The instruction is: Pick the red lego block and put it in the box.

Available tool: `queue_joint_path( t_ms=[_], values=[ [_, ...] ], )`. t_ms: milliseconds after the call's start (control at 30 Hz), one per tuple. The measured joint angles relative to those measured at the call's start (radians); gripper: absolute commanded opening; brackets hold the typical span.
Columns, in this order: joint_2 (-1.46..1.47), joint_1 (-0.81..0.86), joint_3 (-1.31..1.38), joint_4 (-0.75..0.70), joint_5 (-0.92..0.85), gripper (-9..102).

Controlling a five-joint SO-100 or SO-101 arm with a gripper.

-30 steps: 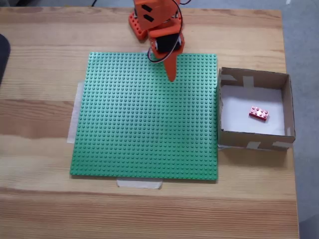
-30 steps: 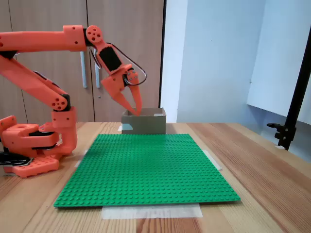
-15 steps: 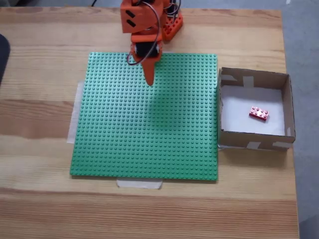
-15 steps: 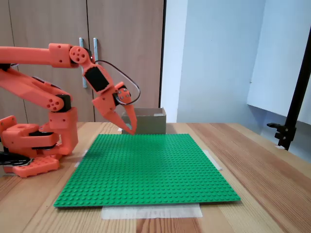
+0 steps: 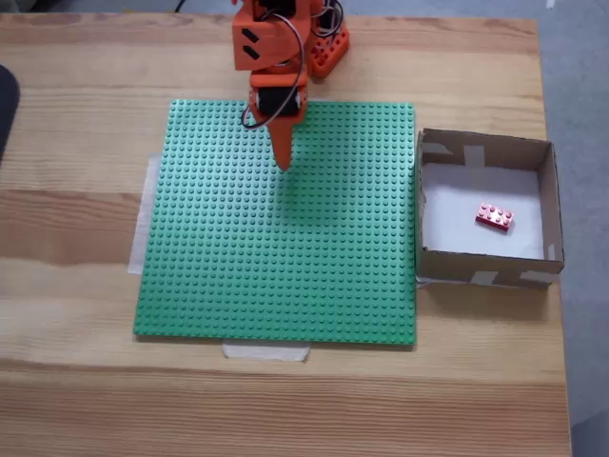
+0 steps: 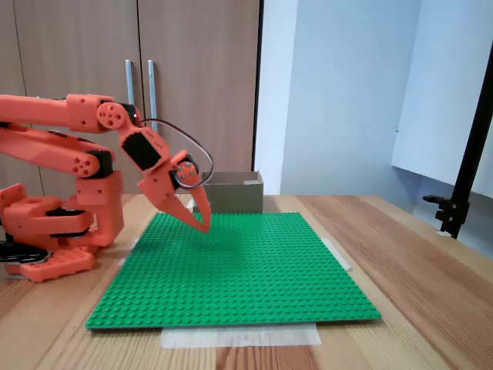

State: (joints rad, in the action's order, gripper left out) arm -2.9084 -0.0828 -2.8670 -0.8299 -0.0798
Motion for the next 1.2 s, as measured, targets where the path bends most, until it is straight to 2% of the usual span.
queue_joint_path(
  t_ms=[1200],
  values=[
    [-0.275,0.011,-0.201,0.002,0.051,-1]
  ],
)
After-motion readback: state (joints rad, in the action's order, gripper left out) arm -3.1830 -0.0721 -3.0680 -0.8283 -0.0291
